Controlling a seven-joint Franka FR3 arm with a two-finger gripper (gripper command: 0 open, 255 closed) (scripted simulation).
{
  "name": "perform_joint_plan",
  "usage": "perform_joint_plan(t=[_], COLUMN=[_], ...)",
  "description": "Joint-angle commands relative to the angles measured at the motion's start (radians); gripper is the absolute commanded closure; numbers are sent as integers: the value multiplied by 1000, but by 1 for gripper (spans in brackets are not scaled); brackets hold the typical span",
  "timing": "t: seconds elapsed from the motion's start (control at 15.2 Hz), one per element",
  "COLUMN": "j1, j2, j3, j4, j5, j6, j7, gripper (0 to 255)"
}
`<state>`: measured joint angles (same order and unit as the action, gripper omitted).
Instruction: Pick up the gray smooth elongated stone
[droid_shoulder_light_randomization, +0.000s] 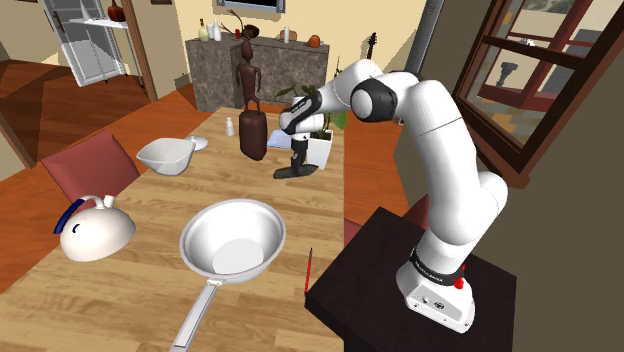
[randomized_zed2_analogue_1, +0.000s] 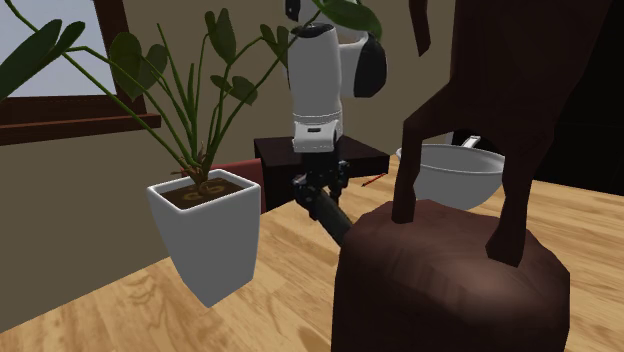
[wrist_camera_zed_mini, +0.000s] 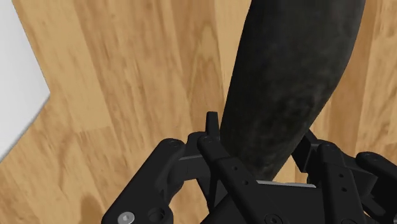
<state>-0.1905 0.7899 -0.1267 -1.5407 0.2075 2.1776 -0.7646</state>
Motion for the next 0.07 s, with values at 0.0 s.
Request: perform_joint_plan(t=[0.0], j1=[1], j2=[-4], j3=[-1], j4=[3], j5=[-1], j6=[-7], j7=[1], gripper=[255])
